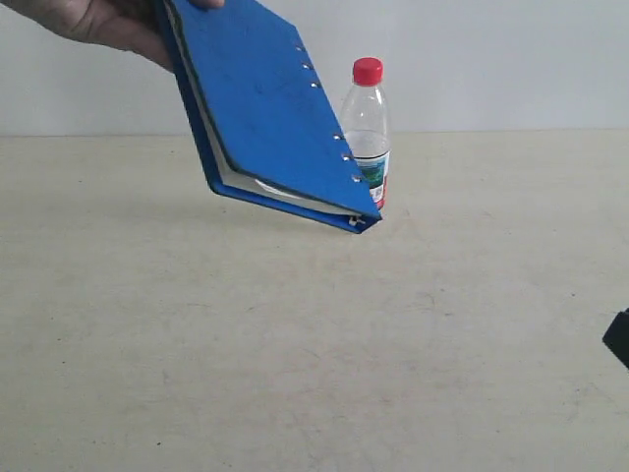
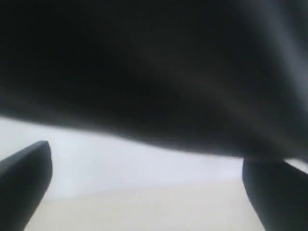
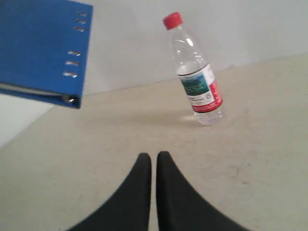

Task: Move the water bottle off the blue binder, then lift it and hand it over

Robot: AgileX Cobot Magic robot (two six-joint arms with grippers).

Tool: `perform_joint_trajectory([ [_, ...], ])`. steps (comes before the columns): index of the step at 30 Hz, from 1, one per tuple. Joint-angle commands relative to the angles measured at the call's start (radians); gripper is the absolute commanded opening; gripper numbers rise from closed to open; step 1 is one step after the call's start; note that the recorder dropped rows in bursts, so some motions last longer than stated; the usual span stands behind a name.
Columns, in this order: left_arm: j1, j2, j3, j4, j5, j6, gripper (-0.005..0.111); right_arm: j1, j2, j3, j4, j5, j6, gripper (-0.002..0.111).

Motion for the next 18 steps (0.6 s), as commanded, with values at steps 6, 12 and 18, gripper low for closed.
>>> perform_joint_trajectory([
  [6, -0.001, -0.331, 0.251, -0.014, -0.290, -0.092, 0.110, -0.001, -0.008, 0.005, -0.008, -0.003, -0.122, 0.000],
  [12, -0.001, -0.382, 0.391, -0.014, -0.371, -0.159, 0.110, -0.001, -0.008, 0.005, 0.063, 0.031, -0.051, 0.000],
  [18, -0.001, -0.382, 0.437, -0.014, -0.373, -0.159, 0.110, -0.001, -0.008, 0.005, 0.071, 0.014, -0.025, 0.000],
])
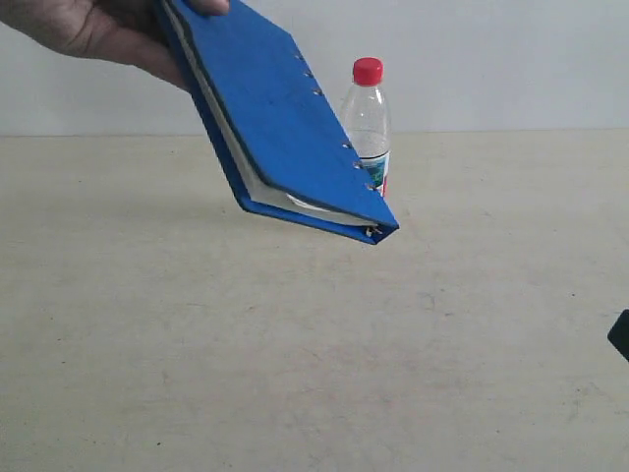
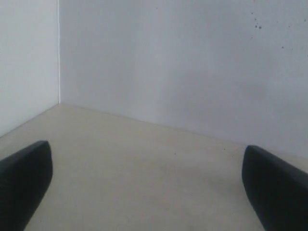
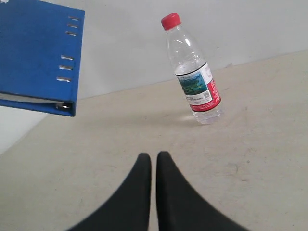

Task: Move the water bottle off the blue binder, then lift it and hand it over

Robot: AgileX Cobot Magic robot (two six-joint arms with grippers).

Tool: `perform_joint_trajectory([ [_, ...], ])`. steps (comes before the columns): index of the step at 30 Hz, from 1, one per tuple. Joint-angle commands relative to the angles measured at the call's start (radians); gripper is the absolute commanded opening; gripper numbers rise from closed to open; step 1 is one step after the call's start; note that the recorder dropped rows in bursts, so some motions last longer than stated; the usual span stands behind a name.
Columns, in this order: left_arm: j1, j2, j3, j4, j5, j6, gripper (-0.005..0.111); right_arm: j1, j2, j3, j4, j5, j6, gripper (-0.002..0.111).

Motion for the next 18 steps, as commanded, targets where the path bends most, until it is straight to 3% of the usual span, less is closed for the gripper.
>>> perform_joint_trajectory([
  [1, -0.001, -0.008, 0.017, -0.008, -0.011, -0.011, 0.110, -0.001, -0.002, 0.005, 0.004, 0.000, 0.006, 0.000],
  [6, -0.001, -0.008, 0.017, -0.008, -0.011, -0.011, 0.110, -0.001, -0.002, 0.005, 0.010, 0.035, 0.001, 0.000],
  [9, -0.001, -0.008, 0.017, -0.008, -0.011, -0.011, 0.110, -0.001, -0.002, 0.005, 0.362, 0.273, -0.107, 0.000],
  [12, -0.001, -0.008, 0.017, -0.008, -0.011, -0.011, 0.110, -0.001, -0.002, 0.005, 0.444, 0.401, -0.278, 0.000],
  [16, -0.001, -0.008, 0.017, -0.008, -0.011, -0.011, 0.110, -0.001, -0.002, 0.005, 0.402, 0.287, -0.480, 0.000],
  [18, -0.001, -0.008, 0.017, -0.008, -0.011, -0.011, 0.110, -0.001, -0.002, 0.005, 0.463, 0.103, -0.630, 0.000],
])
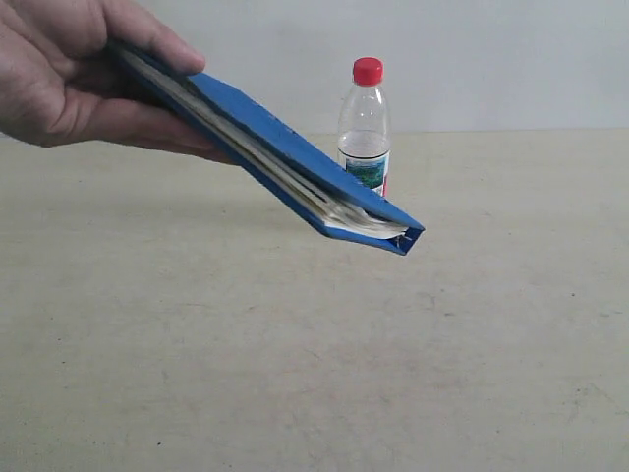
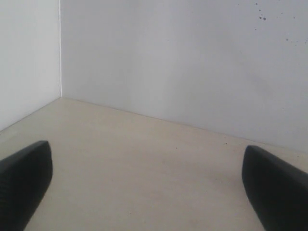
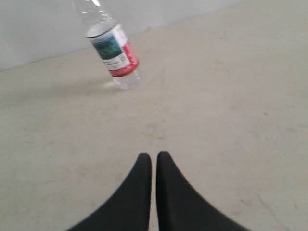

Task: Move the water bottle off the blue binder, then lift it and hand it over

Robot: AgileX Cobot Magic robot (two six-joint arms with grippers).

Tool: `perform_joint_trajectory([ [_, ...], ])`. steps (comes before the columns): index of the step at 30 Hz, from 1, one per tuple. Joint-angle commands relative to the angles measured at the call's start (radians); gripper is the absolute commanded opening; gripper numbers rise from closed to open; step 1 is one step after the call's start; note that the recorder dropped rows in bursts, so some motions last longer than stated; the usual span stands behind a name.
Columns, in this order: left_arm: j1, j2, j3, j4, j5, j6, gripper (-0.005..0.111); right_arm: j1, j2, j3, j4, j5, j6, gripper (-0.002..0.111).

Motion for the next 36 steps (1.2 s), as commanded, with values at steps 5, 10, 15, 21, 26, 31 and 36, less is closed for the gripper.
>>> perform_joint_trajectory([
  [5, -0.001, -0.008, 0.005, -0.006, -0.006, -0.009, 0.110, -0.001, -0.002, -0.001, 1.268, -0.151, -1.652, 0.000],
  [10, -0.001, -0.008, 0.004, -0.006, -0.006, -0.009, 0.110, -0.138, -0.085, -0.001, 1.224, -0.038, -1.602, 0.000],
  [15, -0.001, -0.013, 0.004, -0.006, -0.013, -0.009, 0.110, -0.502, -0.164, -0.001, 1.234, 0.074, -1.531, 0.000],
  [21, -0.001, -0.013, 0.004, -0.006, -0.011, -0.009, 0.110, -0.539, -0.164, -0.001, 1.230, 0.072, -1.531, 0.000],
  [26, -0.001, -0.013, 0.004, -0.006, -0.011, -0.009, 0.110, -0.539, -0.164, -0.001, 1.173, -0.029, -1.447, 0.000],
  [31, -0.001, -0.013, 0.004, -0.006, -0.009, -0.009, 0.110, -0.539, -0.164, -0.001, 0.717, -0.046, -1.042, 0.000],
  [36, -0.001, -0.013, 0.004, -0.006, -0.009, -0.009, 0.110, -0.539, -0.164, -0.001, 0.746, 0.013, -1.046, 0.000],
])
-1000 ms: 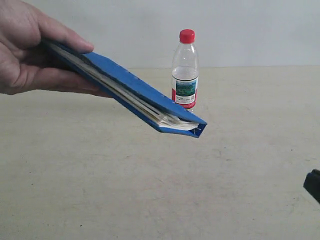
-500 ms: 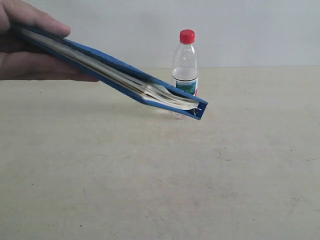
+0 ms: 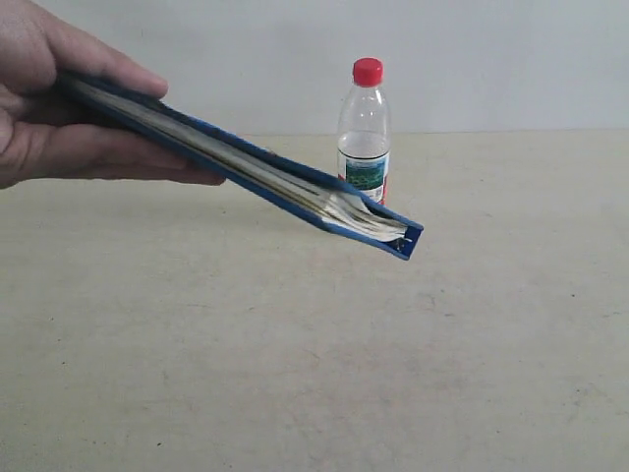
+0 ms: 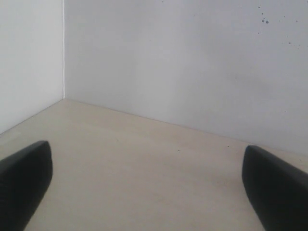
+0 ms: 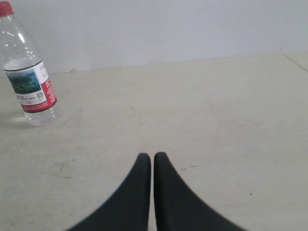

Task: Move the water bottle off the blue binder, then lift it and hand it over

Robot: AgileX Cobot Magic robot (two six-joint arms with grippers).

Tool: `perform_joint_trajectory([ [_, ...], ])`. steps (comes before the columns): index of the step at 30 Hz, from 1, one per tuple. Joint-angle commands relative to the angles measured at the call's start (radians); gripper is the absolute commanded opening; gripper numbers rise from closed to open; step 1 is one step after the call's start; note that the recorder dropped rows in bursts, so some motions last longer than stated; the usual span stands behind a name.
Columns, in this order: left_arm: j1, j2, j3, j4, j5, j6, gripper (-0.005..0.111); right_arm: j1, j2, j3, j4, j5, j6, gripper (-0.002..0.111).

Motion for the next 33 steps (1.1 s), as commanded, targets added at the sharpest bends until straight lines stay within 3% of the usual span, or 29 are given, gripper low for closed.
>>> perform_joint_trajectory([
  [1, -0.001, -0.003, 0.004, -0.004, 0.000, -0.007, 0.110, -0.003, -0.005, -0.001, -0.023, 0.016, 0.032, 0.000],
  [19, -0.001, -0.003, 0.004, -0.004, 0.000, -0.007, 0.110, -0.003, -0.005, -0.001, 0.041, 0.068, 0.042, 0.000],
  [22, -0.001, -0.003, 0.004, -0.004, 0.000, -0.007, 0.110, -0.002, -0.005, -0.001, 0.113, 0.135, -0.048, 0.000],
  [26, -0.001, -0.003, 0.004, -0.004, 0.000, -0.007, 0.110, -0.002, -0.005, -0.001, 0.156, 0.096, -0.191, 0.000],
  [33, -0.001, -0.003, 0.004, -0.004, 0.000, -0.007, 0.110, -0.002, -0.005, -0.001, 0.068, 0.075, -0.195, 0.000],
])
